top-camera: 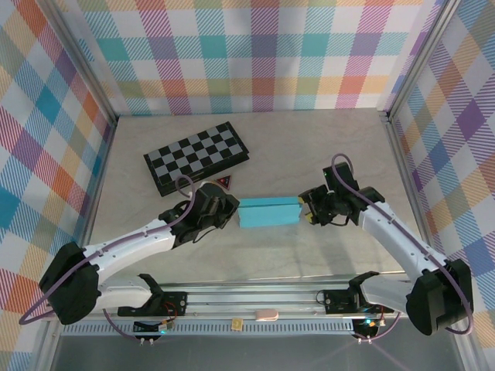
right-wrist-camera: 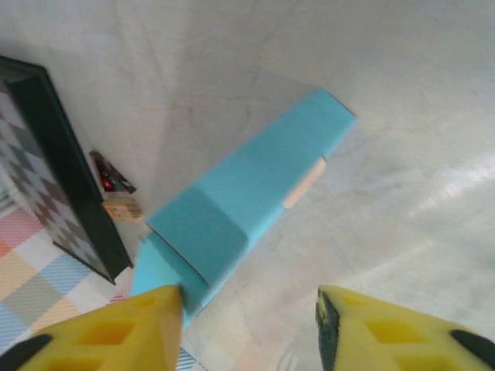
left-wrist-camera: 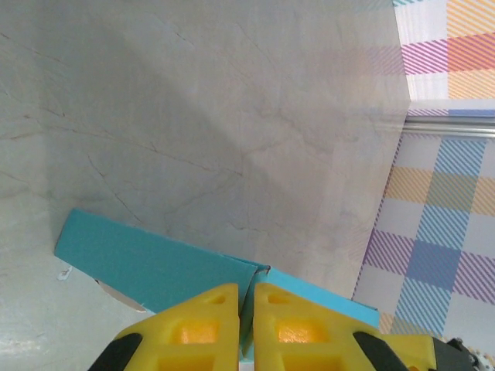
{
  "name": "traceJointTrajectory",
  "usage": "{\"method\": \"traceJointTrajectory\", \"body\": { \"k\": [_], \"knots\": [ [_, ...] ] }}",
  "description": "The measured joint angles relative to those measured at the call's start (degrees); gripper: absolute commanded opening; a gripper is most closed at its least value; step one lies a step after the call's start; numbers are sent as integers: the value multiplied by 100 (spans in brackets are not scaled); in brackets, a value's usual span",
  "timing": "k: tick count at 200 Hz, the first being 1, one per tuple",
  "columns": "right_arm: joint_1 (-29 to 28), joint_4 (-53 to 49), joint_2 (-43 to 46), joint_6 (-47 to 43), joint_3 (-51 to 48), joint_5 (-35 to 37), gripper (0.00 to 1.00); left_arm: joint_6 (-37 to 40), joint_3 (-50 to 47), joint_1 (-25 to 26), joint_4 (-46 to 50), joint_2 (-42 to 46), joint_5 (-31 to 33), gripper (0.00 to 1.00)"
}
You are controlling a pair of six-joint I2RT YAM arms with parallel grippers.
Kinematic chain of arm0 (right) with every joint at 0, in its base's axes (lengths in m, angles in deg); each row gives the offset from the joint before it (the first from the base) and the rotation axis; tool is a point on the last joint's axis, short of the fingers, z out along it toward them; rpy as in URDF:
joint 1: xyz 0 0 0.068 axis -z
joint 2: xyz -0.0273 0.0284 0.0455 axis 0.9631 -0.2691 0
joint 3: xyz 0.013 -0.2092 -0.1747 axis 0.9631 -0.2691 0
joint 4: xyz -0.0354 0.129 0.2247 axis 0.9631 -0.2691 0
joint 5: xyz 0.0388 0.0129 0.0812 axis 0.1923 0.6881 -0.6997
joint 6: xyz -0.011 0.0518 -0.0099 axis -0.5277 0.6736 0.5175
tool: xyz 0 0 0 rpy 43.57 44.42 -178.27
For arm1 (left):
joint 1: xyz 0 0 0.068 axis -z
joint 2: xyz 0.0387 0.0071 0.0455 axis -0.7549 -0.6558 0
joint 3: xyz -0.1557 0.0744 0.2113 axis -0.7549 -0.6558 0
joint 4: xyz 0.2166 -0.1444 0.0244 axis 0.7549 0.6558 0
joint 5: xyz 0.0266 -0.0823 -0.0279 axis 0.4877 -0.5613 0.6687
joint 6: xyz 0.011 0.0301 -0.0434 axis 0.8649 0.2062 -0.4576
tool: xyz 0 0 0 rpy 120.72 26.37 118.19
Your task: Fold the paper box
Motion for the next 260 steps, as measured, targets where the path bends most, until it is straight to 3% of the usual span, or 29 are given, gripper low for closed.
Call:
{"method": "traceJointTrajectory", "body": {
  "k": [27,69,147,178,202,213,234,260],
  "knots": [
    [-485,-332,208,352,208,273,65,76,63,33,111,-11,-26,8],
    [-791,-197,-131,872,387,448,69,111,105,35,173,-28,-31,8],
    [-938,570,-1434,1062,1025,354,70,129,155,155,179,-81,-17,7],
    [-964,894,-1534,1060,774,256,70,151,247,247,179,-192,-15,7],
    [-914,1152,-1521,1056,426,177,64,195,295,297,197,-234,-13,8],
    [-879,1228,-1510,1029,376,136,59,221,299,297,199,-240,-20,11],
    [-809,1469,-1419,997,192,66,53,271,306,299,227,-245,-46,30],
    [-678,2044,-1078,962,-289,-22,44,330,269,291,286,-219,-125,44]
  ]
}}
